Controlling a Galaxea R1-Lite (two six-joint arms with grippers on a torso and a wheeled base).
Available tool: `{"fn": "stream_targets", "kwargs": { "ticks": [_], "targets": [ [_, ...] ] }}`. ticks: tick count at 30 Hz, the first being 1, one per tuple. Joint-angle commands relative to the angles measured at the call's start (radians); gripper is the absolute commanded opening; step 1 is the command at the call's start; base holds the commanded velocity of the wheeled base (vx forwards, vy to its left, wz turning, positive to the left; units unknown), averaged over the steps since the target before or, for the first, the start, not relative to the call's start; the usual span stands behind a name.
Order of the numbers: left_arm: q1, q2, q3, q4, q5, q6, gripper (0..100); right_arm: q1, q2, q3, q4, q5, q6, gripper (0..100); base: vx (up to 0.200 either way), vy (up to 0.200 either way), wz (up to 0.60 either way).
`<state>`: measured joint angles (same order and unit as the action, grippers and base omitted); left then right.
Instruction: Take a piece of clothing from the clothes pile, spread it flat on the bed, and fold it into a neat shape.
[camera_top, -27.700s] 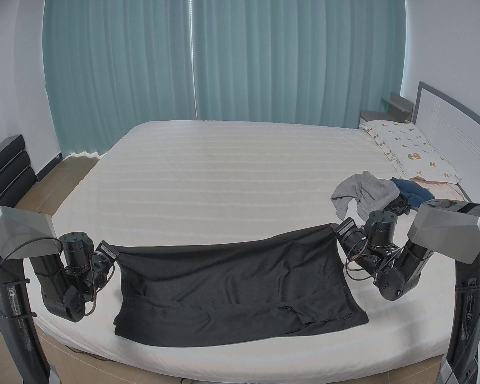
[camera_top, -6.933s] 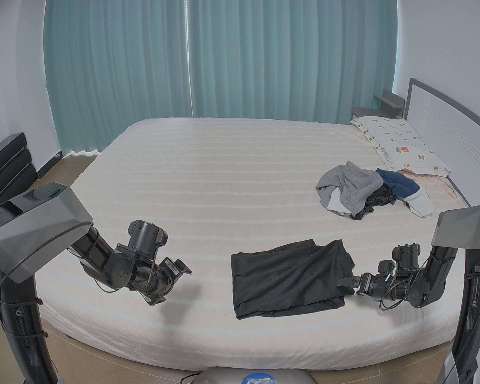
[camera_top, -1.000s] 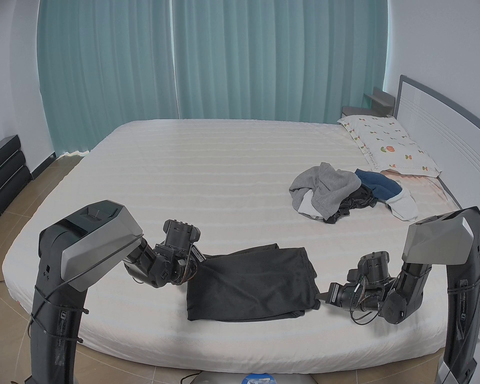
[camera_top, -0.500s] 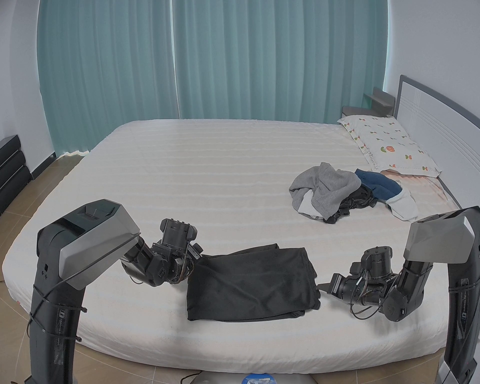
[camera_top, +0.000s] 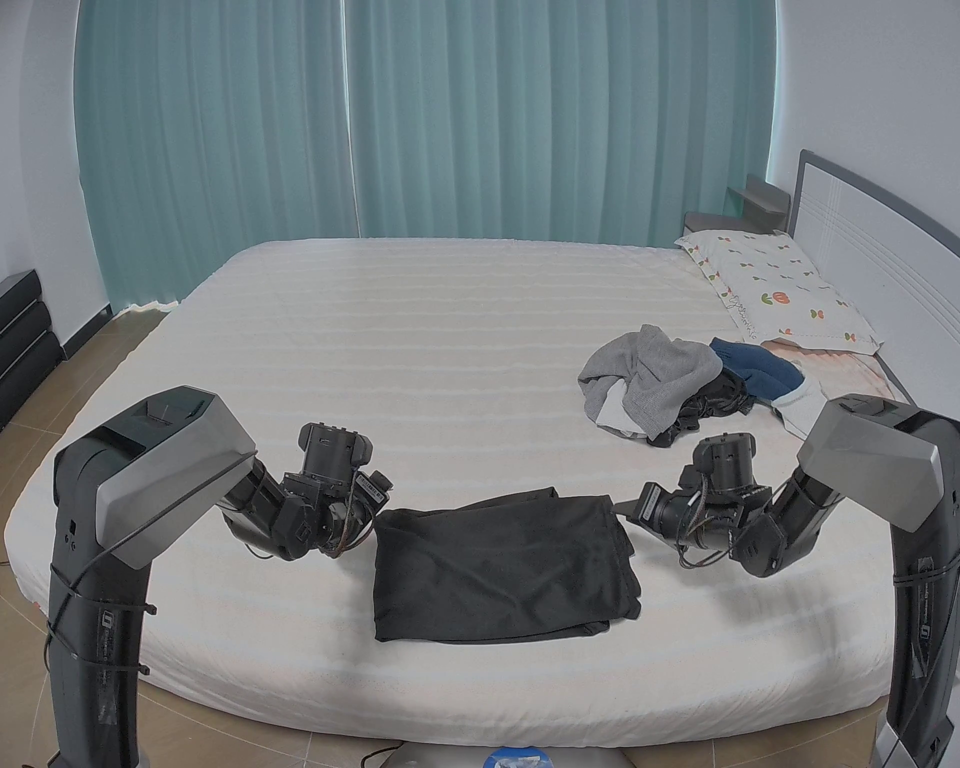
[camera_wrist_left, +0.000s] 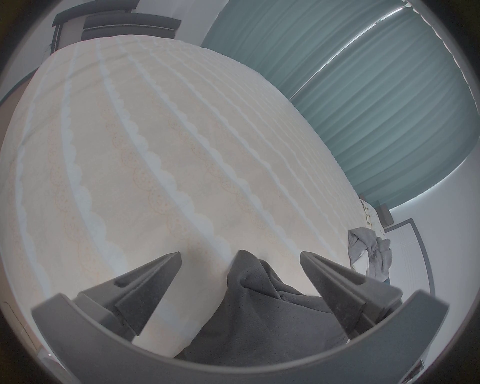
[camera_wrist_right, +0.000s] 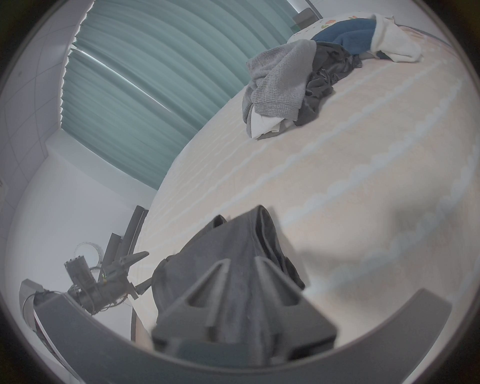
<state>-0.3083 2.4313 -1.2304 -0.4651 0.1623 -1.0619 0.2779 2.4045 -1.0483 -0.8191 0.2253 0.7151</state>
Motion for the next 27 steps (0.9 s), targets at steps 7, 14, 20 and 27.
{"fn": "stream_targets", "kwargs": {
  "ticks": [7, 14, 20, 27],
  "targets": [
    [0.005, -0.012, 0.006, -0.001, -0.009, -0.003, 100, 0.014, 0.154, -0.256, 0.052, -0.017, 0.006, 100, 0.0, 0.0, 0.0],
    [0.005, -0.011, 0.005, -0.001, -0.009, -0.003, 100, 0.023, 0.189, -0.294, 0.063, -0.023, 0.003, 100, 0.0, 0.0, 0.0],
    [0.003, -0.009, 0.005, -0.003, -0.009, -0.001, 100, 0.018, 0.217, -0.32, 0.078, -0.035, 0.003, 100, 0.0, 0.0, 0.0],
    [0.003, -0.008, 0.003, -0.003, -0.009, 0.0, 100, 0.026, 0.225, -0.34, 0.08, -0.047, 0.003, 0, 0.0, 0.0, 0.0]
  ]
}}
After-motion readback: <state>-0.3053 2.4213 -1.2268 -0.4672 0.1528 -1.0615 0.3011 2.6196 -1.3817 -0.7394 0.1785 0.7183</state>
